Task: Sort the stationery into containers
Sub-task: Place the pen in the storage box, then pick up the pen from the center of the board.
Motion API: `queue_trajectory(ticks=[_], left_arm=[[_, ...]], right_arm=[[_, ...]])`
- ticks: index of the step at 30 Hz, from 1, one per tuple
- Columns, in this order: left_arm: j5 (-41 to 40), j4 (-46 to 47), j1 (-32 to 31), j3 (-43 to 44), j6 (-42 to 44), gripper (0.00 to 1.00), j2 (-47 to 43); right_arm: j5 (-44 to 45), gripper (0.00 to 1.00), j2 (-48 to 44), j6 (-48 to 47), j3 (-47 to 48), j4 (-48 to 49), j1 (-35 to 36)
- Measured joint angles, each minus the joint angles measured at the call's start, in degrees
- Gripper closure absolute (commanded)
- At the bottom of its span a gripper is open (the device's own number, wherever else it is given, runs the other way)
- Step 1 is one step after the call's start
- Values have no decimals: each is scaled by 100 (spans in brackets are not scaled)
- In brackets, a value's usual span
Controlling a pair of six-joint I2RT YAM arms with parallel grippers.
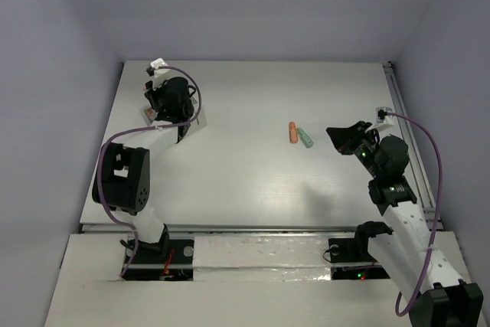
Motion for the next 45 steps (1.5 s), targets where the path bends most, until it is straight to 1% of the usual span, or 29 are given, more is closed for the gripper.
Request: queue_trajectory(ticks=[4,6,8,9,10,11,13,14,15,16,17,18,21,23,25,26,27,28,29,30,31,32,33,34,35,37,40,43,45], left_arm=[[-92,66,-181,-63,9,86,26],[-136,81,-227,-90,24,83,26],[-177,85,-247,-103,42,70,26],[-186,87,-260,-107,42,70,26],[-197,90,-284,-111,31,63,26],[-199,87,-308,-114,33,63,22],[-208,81,-345,-116,28,50,0],[-201,76,-376,-122,42,48,-26],[-201,68,-420,-138,33,47,-76],[-195,42,-481,-160,28,46,-170],[-179,28,-553,-179,31,46,-269],[-166,-13,-625,-184,28,46,-396],[-63,-219,-839,-181,-149,46,-916],[96,-479,-960,-175,-396,51,-1375],[337,-846,-1029,-142,-778,61,-1893],[588,-1078,-1040,-127,-992,79,-2190],[780,-1292,-1058,-103,-1261,85,-2474],[1261,-1679,-1073,-83,-1574,91,-2817],[1386,-1775,-1078,-76,-1694,93,-3123],[1729,-1996,-1078,-76,-1886,94,-3438],[2094,-2225,-1084,-83,-2074,95,-3814],[2448,-2428,-1088,-118,-2236,95,-4172],[2745,-2597,-1099,-173,-2347,95,-4492],[3040,-2769,-1099,-247,-2420,95,-4824],[3344,-2957,-1099,-356,-2474,95,-5171],[3834,-3324,-1099,-627,-2516,93,-5779],[4400,-3869,-1099,-1051,-2520,89,-6723],[4704,-4345,-1099,-1362,-2542,80,-7414],[4782,-4590,-1099,-1506,-2573,79,-7750]], right_arm=[[0,83,-4,0,0,0,0],[0,83,-13,0,0,0,0],[0,83,-15,0,0,0,0],[-2,83,-15,0,0,0,0],[-2,83,-15,0,0,0,0],[0,83,-17,0,0,0,0],[0,83,-20,0,0,0,0],[-2,83,-22,-2,0,0,0],[-2,86,-22,0,0,0,0],[-2,96,-20,-4,0,0,0],[-11,100,-15,-20,0,0,0],[-28,100,-4,-4,0,4,0],[-138,100,170,-4,0,15,0],[-267,100,382,-11,31,24,0],[-389,100,702,-37,92,22,2],[-431,100,861,-66,136,9,26],[-435,100,1010,-94,184,-20,79],[-428,100,1180,-151,251,-61,151],[-428,100,1331,-201,326,-83,229],[-374,100,1497,-258,420,-142,356],[-313,99,1694,-326,527,-190,507],[-236,94,1862,-387,623,-223,638],[-120,87,2044,-439,728,-273,793],[-13,68,2208,-498,820,-326,920],[125,58,2391,-540,931,-417,1027],[387,44,2782,-699,1178,-555,1182],[796,42,3456,-911,1657,-914,1292],[1189,43,4183,-1082,2243,-1294,1355],[1427,43,4603,-1176,2553,-1464,1368]])
